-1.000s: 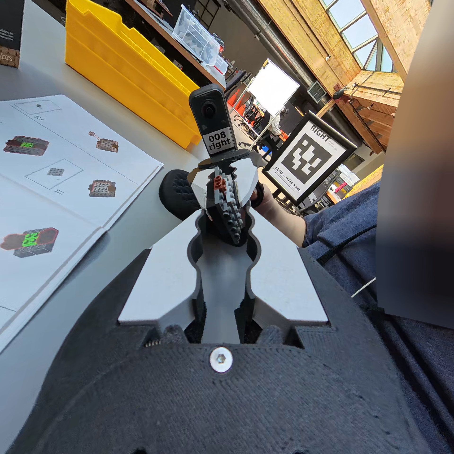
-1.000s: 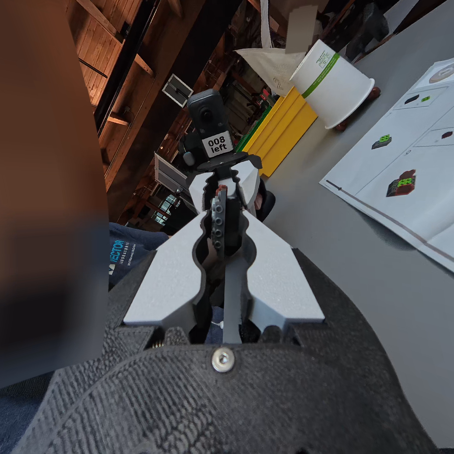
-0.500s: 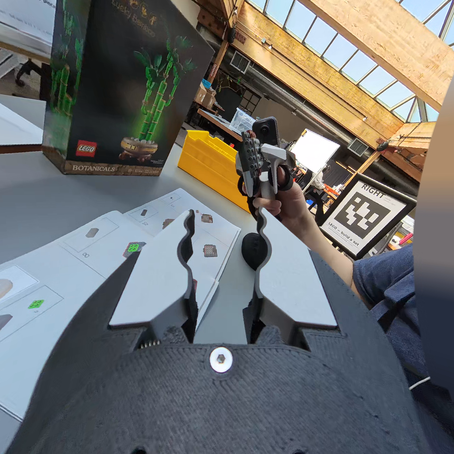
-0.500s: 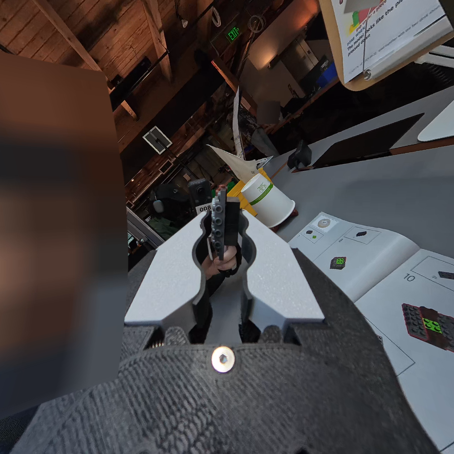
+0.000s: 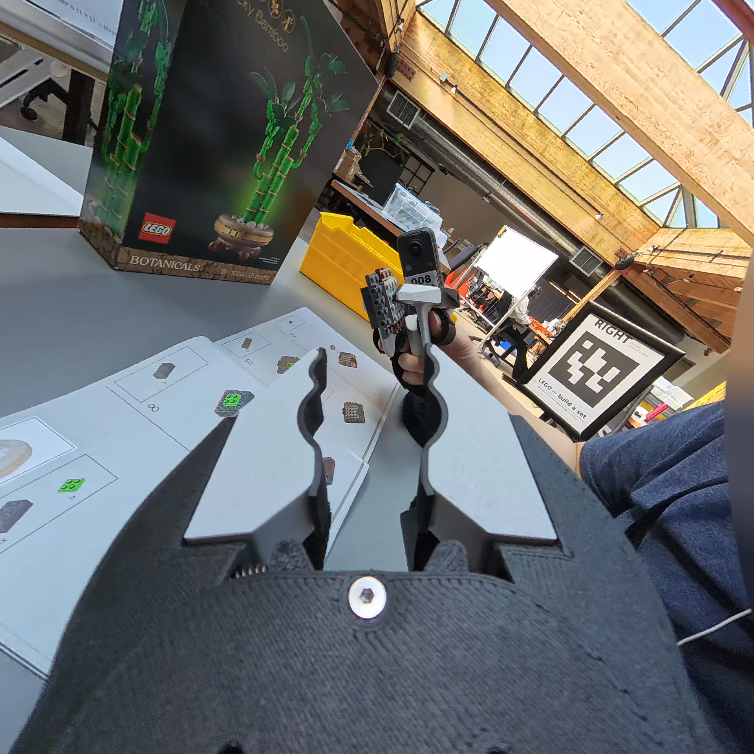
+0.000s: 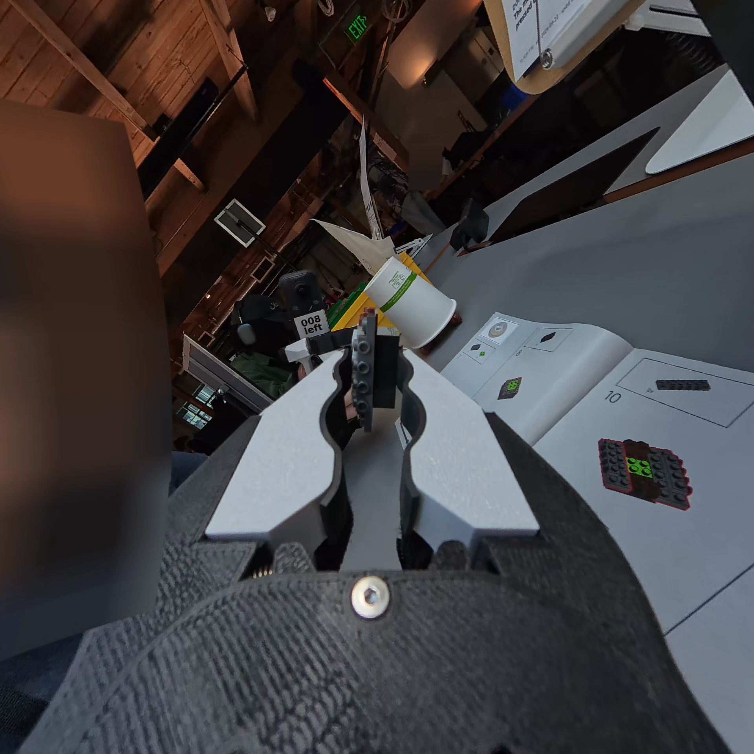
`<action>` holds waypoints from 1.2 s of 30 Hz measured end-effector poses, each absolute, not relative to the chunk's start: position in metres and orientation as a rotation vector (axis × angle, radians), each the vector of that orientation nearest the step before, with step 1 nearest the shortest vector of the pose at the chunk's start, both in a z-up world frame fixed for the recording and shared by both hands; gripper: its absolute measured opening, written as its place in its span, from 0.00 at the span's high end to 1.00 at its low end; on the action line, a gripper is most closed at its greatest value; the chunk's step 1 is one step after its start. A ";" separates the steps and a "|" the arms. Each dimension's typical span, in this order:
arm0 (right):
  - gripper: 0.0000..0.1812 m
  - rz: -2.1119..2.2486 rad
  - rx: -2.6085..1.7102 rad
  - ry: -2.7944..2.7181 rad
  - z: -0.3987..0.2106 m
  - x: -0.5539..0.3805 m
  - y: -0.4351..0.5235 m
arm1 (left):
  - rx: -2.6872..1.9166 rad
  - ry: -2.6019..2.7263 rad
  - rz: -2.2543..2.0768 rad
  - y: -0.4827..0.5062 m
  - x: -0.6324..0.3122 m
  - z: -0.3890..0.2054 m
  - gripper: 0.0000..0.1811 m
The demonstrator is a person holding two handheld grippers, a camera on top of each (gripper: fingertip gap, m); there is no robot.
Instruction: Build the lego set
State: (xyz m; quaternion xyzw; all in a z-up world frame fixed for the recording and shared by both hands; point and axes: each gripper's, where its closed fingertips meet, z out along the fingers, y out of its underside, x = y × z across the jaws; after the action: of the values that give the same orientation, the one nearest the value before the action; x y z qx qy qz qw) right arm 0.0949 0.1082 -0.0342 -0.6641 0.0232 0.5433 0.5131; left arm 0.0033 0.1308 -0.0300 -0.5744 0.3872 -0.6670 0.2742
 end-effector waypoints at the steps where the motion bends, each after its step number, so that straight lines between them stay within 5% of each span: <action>1: 0.89 1.316 -1.609 0.052 -0.036 0.092 0.108 | -1.543 1.049 -1.785 0.130 0.003 -0.030 0.75; 36: 0.89 1.398 -1.706 0.116 -0.065 0.083 0.113 | -1.628 1.136 -1.725 0.127 0.009 -0.060 0.75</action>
State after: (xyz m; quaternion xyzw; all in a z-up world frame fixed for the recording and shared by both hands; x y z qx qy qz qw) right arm 0.0833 0.1131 -0.0652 -0.6898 0.0469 0.5653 0.4498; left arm 0.0088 0.1267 -0.0595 -0.5990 0.4179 -0.6345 0.2530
